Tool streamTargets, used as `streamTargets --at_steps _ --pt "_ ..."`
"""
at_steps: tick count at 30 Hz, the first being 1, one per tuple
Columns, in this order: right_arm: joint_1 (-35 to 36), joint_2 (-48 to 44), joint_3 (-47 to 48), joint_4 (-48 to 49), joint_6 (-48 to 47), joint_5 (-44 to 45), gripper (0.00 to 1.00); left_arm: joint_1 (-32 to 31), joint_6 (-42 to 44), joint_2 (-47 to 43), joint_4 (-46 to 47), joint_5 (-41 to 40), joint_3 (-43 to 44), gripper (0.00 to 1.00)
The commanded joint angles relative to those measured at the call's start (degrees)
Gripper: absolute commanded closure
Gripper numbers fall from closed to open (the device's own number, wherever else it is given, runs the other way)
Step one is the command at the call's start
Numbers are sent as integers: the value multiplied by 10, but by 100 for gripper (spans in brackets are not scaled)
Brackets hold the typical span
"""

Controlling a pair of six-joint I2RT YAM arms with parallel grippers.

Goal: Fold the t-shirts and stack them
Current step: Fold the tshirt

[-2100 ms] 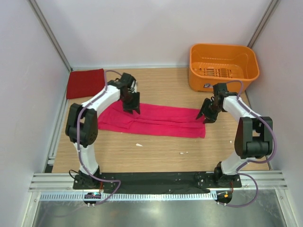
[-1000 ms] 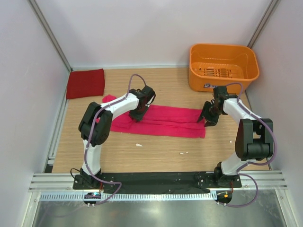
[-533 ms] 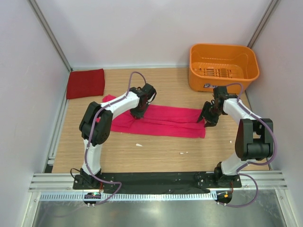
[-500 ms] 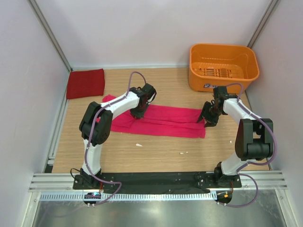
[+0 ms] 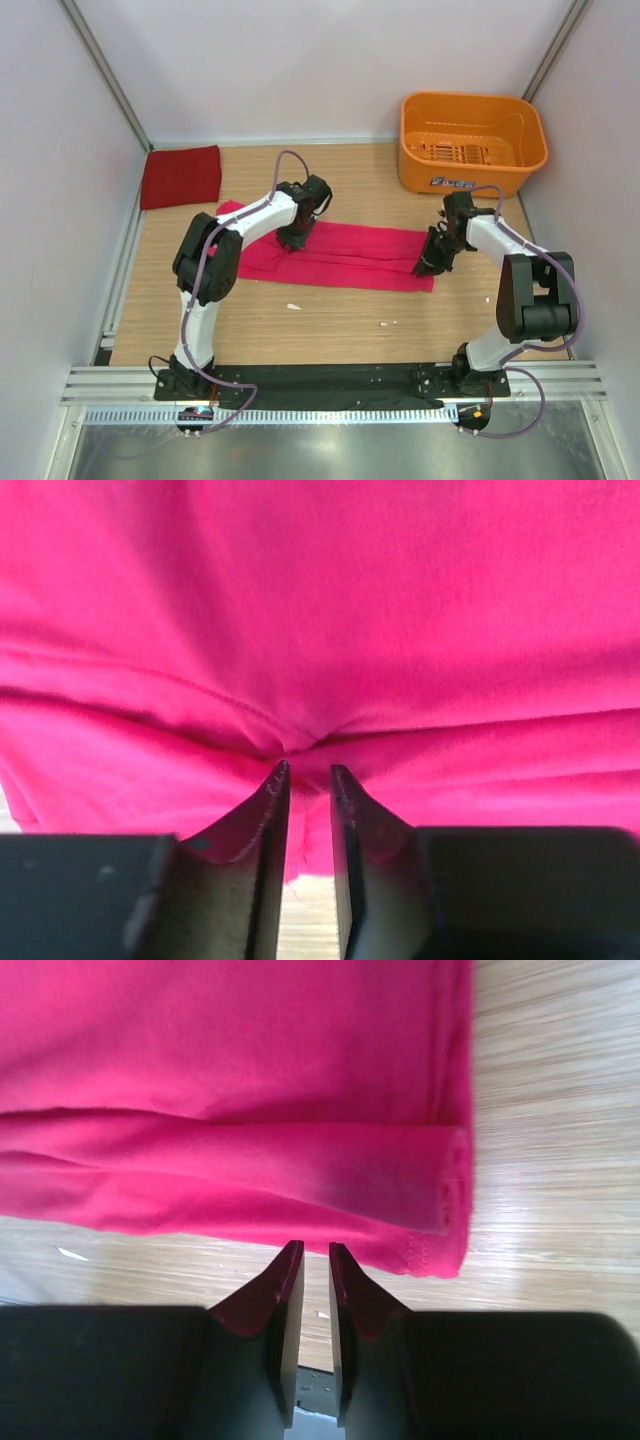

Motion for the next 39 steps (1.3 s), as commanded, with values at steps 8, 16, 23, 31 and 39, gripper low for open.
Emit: streamTargets --at_steps 8,16,23,31,39 --pt "27 36 21 61 -3 25 80 -13 -11 -76 -10 144 7 87" --pt "26 79 77 71 2 61 78 -23 -13 -77 -3 203 -12 87" --pt "27 109 105 73 -10 86 76 -22 -13 -72 5 213 -28 80" --pt "32 68 144 10 -27 88 76 -22 -7 -32 17 187 -19 91" --pt "89 6 88 0 -15 76 76 -22 -5 -2 29 176 -11 94"
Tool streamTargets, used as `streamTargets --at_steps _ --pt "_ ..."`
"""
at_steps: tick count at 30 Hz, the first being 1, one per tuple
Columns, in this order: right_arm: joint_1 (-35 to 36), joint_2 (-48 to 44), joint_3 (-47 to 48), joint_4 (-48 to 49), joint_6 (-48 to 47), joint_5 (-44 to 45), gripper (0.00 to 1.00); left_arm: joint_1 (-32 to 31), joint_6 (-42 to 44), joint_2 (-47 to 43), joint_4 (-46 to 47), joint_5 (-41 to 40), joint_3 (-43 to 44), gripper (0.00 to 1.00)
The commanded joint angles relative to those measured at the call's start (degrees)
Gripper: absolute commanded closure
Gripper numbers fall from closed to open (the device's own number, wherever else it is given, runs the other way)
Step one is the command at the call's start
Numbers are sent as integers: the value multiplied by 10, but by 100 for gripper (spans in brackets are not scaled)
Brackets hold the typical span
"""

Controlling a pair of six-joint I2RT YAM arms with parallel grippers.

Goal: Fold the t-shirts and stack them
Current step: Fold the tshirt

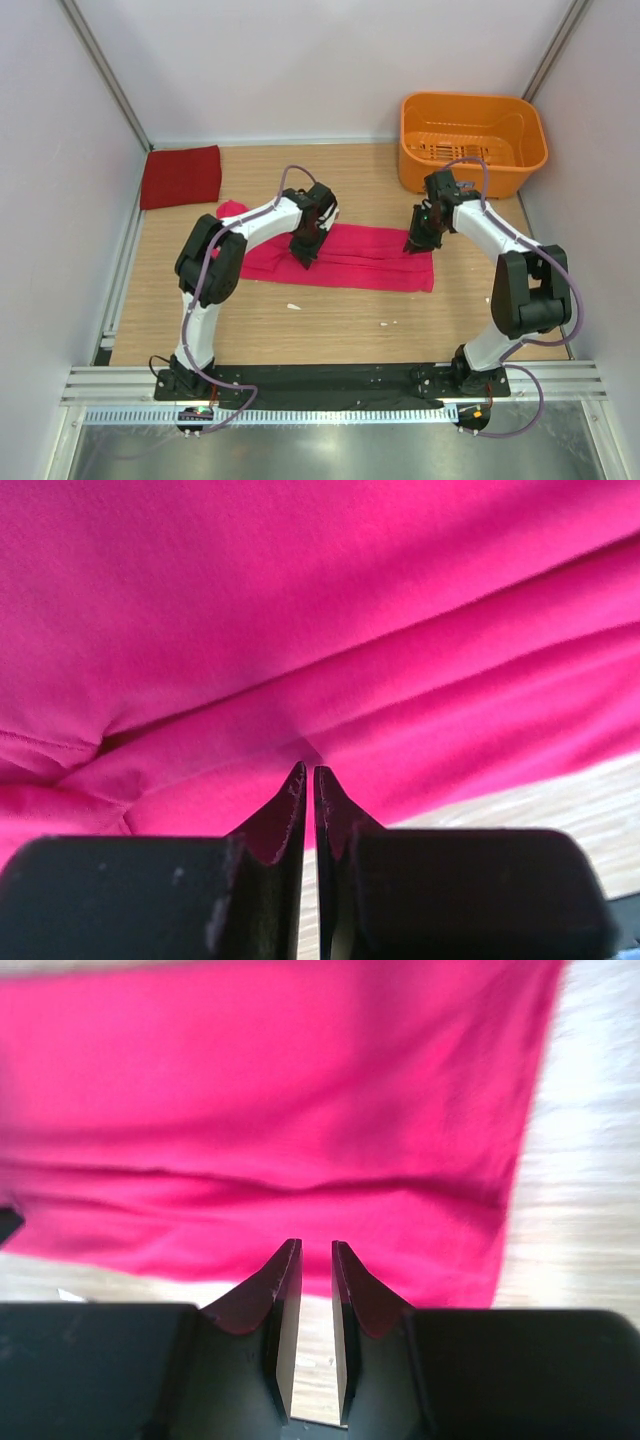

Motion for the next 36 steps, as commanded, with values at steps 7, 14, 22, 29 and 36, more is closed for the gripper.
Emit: streamTargets --at_steps 7,14,22,29,36 --pt "50 -31 -58 10 14 -19 75 6 6 30 24 -54 41 95" --pt "50 -18 -58 8 7 -21 75 16 2 41 19 -59 59 96" --pt "50 -1 -66 8 -2 -20 75 17 -11 13 18 -30 15 95" --pt "45 6 -103 7 7 46 73 18 -18 -35 11 -3 16 93" --pt "22 -2 -121 -11 0 118 72 30 -8 -33 2 -18 20 92"
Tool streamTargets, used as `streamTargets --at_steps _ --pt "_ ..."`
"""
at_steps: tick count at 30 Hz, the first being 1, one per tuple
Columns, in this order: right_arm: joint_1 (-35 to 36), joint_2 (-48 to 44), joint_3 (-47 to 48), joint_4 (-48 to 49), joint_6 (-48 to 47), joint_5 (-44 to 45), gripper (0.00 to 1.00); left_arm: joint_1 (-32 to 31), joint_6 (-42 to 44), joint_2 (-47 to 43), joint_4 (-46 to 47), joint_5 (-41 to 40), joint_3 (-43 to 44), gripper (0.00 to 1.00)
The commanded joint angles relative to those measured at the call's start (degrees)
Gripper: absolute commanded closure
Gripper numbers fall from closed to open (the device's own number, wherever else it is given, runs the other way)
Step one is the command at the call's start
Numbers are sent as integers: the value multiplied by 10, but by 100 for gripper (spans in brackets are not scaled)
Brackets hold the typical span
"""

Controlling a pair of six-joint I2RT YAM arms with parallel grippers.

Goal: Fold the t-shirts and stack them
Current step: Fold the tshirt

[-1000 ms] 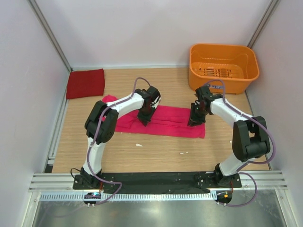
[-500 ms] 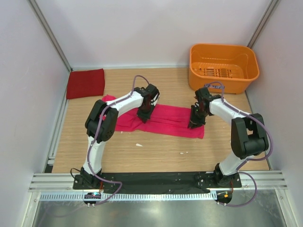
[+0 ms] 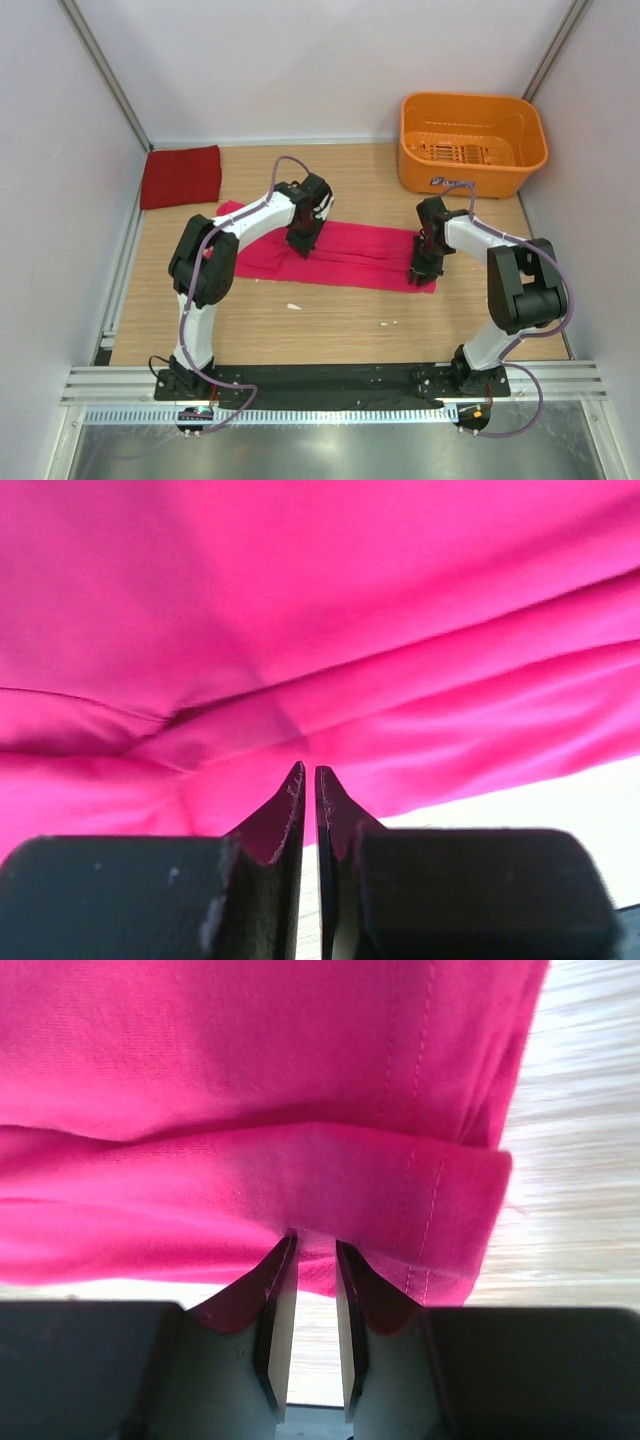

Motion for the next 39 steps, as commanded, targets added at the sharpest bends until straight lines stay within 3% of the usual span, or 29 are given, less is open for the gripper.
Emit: streamTargets --at_steps 1,6,13,22,39 --pt "-5 -13 -5 -11 -11 80 71 14 4 -19 -5 3 5 92" --pt "-5 -7 13 -32 -32 120 69 16 3 -21 3 3 -21 93" --pt "-5 -37 43 -22 -19 55 68 16 -5 -23 20 19 -14 92" --pt "-5 -9 57 5 -1 58 68 16 -2 6 28 19 5 92" --pt "-6 67 163 28 -37 128 66 16 -7 31 27 -55 54 89"
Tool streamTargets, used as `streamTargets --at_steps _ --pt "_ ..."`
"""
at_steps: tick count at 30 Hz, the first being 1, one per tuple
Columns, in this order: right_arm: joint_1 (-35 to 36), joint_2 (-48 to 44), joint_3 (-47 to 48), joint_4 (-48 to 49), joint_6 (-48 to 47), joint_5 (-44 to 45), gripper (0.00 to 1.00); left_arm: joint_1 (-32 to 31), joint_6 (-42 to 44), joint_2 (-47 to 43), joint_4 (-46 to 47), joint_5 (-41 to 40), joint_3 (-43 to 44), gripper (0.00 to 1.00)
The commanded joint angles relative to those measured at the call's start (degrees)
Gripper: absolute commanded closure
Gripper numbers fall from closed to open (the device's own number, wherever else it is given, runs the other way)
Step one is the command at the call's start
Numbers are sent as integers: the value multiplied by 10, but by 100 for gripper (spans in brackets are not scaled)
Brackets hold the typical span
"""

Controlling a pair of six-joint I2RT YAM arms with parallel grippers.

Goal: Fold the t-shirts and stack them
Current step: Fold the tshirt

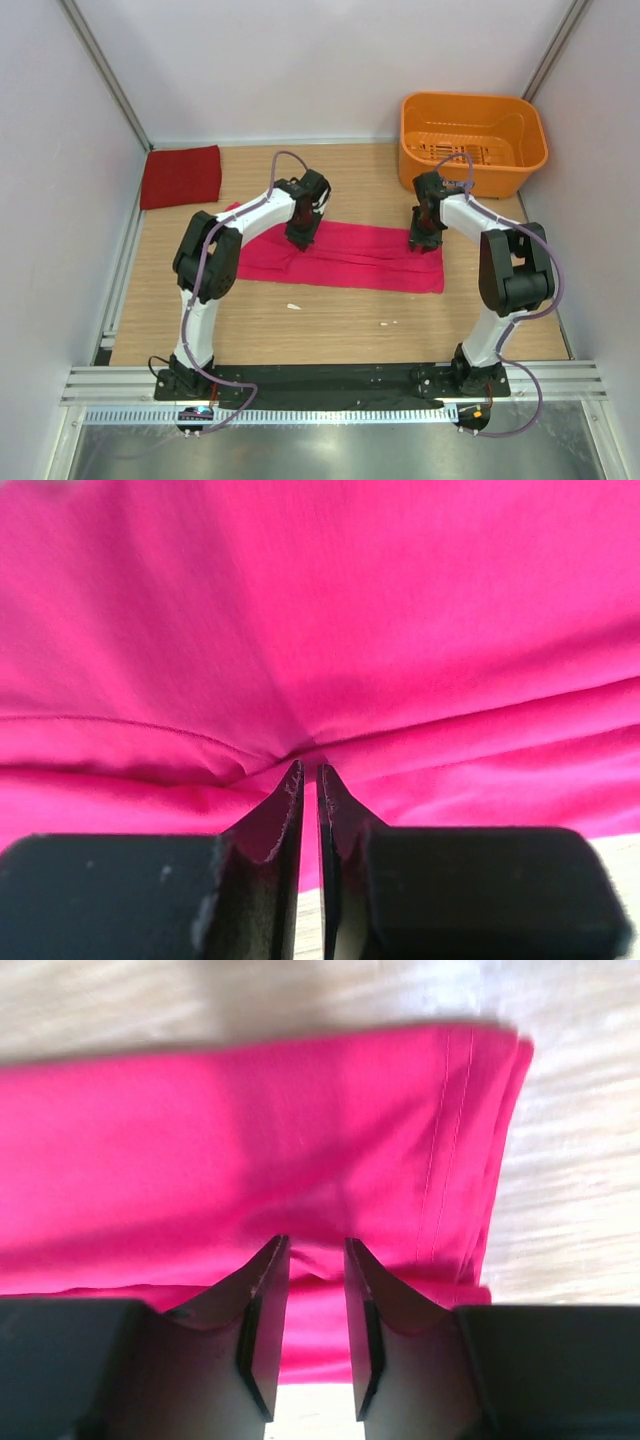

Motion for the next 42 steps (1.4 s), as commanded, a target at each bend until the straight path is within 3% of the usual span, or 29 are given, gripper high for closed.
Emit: streamTargets --at_steps 1,6,11,14,19,25,33,38,42 --pt "-3 -2 41 0 -15 17 64 1 -4 3 10 -18 34 89" --pt "17 -73 13 -36 0 -15 54 1 -6 -5 22 -19 16 89" --pt "60 -148 -90 -4 33 -50 51 1 -17 -56 15 -28 -24 84" --pt "60 -150 -98 0 35 -50 51 1 -17 -66 19 -22 -37 82" --pt "60 -144 -103 9 35 -50 52 0 -31 -62 19 7 -45 95" --pt "60 -136 -116 20 41 -72 52 -2 -44 -82 22 -16 -65 95" --pt "60 -125 -136 36 44 -86 53 -19 -53 -124 37 -43 -87 75" --pt "60 -115 -125 51 48 -107 53 -25 -49 -127 22 -58 -94 69" --pt "60 -114 -112 46 50 -111 52 -8 -48 -178 8 -82 -141 68"
